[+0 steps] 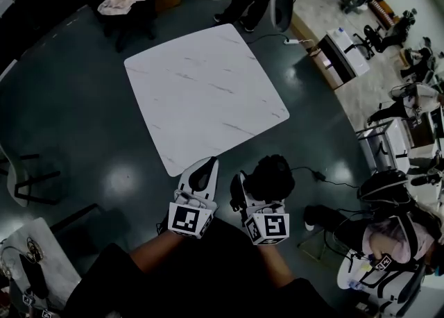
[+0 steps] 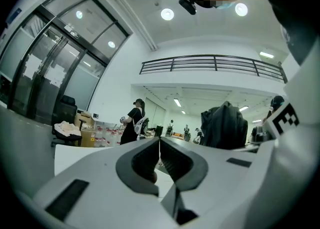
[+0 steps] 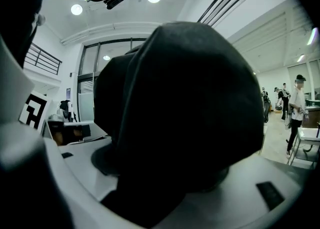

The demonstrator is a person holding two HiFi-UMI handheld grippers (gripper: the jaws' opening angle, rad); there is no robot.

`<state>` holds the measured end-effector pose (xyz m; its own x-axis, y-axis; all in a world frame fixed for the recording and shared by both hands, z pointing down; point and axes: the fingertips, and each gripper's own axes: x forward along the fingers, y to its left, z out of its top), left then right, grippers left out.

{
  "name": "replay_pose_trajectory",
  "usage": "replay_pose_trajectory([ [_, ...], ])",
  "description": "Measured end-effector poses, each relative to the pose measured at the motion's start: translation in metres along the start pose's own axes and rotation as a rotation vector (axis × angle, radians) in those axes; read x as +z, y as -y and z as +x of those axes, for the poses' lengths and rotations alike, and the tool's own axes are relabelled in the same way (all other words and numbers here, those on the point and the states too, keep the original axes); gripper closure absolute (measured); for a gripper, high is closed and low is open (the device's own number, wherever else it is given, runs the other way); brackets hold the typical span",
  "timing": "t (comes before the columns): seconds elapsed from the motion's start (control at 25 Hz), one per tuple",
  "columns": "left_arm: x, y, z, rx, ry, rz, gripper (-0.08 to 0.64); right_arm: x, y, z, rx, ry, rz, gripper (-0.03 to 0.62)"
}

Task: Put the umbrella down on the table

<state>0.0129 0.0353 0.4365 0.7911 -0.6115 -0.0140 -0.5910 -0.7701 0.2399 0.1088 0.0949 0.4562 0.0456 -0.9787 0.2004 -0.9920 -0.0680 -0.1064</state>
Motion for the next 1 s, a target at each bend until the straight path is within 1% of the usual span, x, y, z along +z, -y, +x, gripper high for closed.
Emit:
replay_pose_trajectory([
  [0.08, 0.001, -0.020, 0.009, 0.011, -0.002, 0.000, 0.541, 0.005, -0.004, 0.022, 0.006, -0.008, -0.012, 0.267],
  [0.2, 0.004, -0.047, 0.025, 0.016, -0.004, -0.021, 0.541, 0.011, -0.010, 0.051, 0.007, -0.011, -0.031, 0.267],
  [0.36, -0.003, -0.081, 0.041, 0.021, -0.033, -0.014, 0.541, 0.008, -0.015, 0.085, -0.002, -0.040, 0.007, 0.267],
  [0.44, -0.007, -0.091, 0.046, 0.032, -0.033, -0.029, 0.541, 0.002, -0.016, 0.099, 0.009, -0.062, 0.014, 0.267],
  [0.56, -0.009, -0.101, 0.053, 0.054, -0.023, -0.038, 0.541, -0.003, -0.010, 0.118, 0.023, -0.079, -0.002, 0.267],
  [0.72, -0.007, -0.120, 0.064, 0.099, -0.029, -0.029, 0.541, -0.004, 0.001, 0.149, 0.041, -0.095, 0.010, 0.267],
  [0.84, -0.012, -0.139, 0.074, 0.154, -0.043, -0.018, 0.541, -0.006, 0.003, 0.179, 0.082, -0.107, 0.021, 0.267],
  [1.0, -0.015, -0.152, 0.099, 0.219, -0.039, 0.004, 0.541, -0.018, 0.014, 0.216, 0.162, -0.156, 0.007, 0.267],
])
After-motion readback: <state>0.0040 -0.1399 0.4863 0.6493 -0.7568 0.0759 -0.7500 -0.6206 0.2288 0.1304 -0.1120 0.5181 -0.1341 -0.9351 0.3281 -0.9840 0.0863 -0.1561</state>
